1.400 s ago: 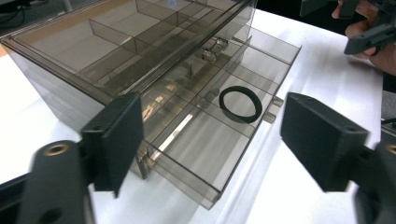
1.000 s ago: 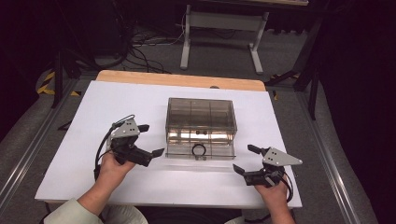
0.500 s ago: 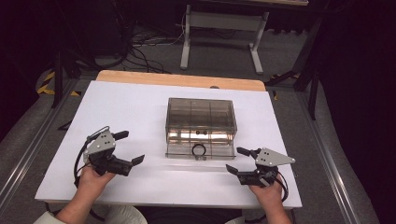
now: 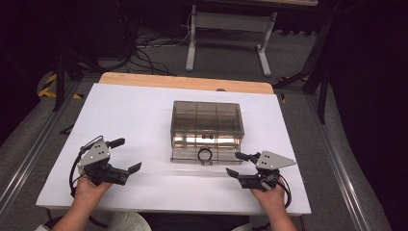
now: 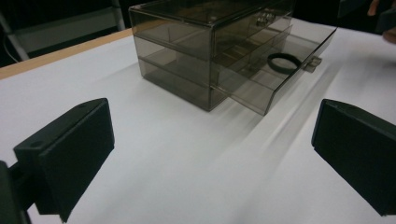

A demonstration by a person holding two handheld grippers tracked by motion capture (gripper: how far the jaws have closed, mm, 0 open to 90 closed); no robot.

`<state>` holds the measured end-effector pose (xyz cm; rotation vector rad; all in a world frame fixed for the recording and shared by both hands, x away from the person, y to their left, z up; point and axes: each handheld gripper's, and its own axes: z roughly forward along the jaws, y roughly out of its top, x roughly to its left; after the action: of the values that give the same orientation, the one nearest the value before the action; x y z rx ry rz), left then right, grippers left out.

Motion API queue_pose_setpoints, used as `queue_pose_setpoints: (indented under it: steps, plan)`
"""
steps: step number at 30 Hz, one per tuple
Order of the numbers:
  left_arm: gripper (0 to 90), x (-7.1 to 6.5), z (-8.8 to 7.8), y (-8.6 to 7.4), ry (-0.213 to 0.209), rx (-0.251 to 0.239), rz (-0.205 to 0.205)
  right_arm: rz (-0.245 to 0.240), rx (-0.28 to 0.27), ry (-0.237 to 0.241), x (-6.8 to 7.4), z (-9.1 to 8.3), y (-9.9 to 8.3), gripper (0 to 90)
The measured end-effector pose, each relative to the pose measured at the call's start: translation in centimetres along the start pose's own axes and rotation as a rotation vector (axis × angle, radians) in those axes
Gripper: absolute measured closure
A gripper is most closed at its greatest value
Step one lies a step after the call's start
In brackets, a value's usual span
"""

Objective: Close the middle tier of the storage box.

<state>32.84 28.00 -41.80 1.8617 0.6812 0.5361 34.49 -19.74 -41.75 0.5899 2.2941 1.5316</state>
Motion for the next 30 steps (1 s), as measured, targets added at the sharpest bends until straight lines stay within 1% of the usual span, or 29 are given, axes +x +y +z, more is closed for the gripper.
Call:
queue_pose_setpoints:
  steps: [3, 5, 6, 7, 9, 10, 11, 12, 13, 14, 17, 18, 19, 22, 26, 27, 28, 30]
  plan:
    - [0.0, 0.1, 0.0, 0.0, 0.013, -0.008, 0.004, -0.003, 0.004, 0.003, 0.1, 0.3, 0.2, 42.3]
    - [0.0, 0.1, -0.1, -0.1, 0.023, -0.012, -0.002, -0.006, 0.01, 0.002, 0.2, 0.5, 0.3, 48.1]
    - [0.0, 0.2, -0.1, -0.2, 0.026, -0.015, -0.009, -0.004, 0.019, -0.005, 0.2, 0.6, 0.4, 52.9]
    - [0.0, 0.2, -0.1, -0.2, 0.028, -0.015, -0.009, 0.002, 0.042, -0.015, 0.2, 0.9, 0.5, 61.1]
    - [0.0, 0.3, -0.1, -0.2, 0.032, -0.015, -0.006, 0.008, 0.073, -0.031, 0.2, 1.3, 0.5, 72.5]
    - [0.0, 0.2, 0.0, -0.2, 0.032, -0.013, -0.005, 0.009, 0.088, -0.032, 0.2, 1.5, 0.6, 78.3]
    - [0.0, 0.2, 0.0, -0.2, 0.034, -0.013, -0.002, 0.006, 0.098, -0.03, 0.3, 1.7, 0.6, 86.5]
    - [0.0, 0.1, 0.1, -0.2, 0.031, -0.009, -0.007, 0.005, 0.106, -0.031, 0.4, 1.8, 0.7, 90.0]
    - [0.0, 0.1, 0.1, -0.2, 0.034, -0.007, 0.0, 0.001, 0.119, -0.029, 0.5, 2.1, 0.8, 90.0]
    - [0.0, 0.1, 0.1, -0.2, 0.031, -0.008, -0.004, -0.001, 0.127, -0.026, 0.6, 2.3, 0.8, 90.0]
    - [0.0, 0.1, 0.1, -0.2, 0.036, -0.009, 0.007, -0.009, 0.142, -0.012, 0.8, 2.7, 0.9, 90.0]
    - [0.0, 0.1, 0.0, -0.2, 0.036, -0.009, 0.007, -0.014, 0.153, 0.0, 0.9, 3.0, 1.0, 90.0]
    - [0.0, 0.0, 0.1, -0.2, 0.032, -0.009, 0.0, -0.014, 0.153, 0.0, 0.9, 3.0, 1.0, 90.0]
    - [0.0, 0.0, 0.1, -0.2, 0.031, -0.01, -0.002, -0.012, 0.172, 0.016, 1.0, 3.6, 1.0, 90.0]
    - [0.0, 0.1, 0.1, -0.2, 0.03, -0.008, -0.004, -0.01, 0.22, 0.023, 0.9, 4.5, 0.8, 90.0]
    - [0.0, 0.1, 0.1, -0.2, 0.032, -0.007, 0.0, -0.008, 0.228, 0.026, 0.9, 4.7, 0.8, 90.0]
    - [0.0, 0.1, 0.1, -0.2, 0.028, -0.008, -0.008, -0.008, 0.237, 0.029, 0.9, 4.8, 0.8, 90.0]
    - [0.0, 0.1, 0.1, -0.2, 0.029, -0.007, -0.003, -0.011, 0.252, 0.031, 0.9, 5.1, 0.7, 90.0]
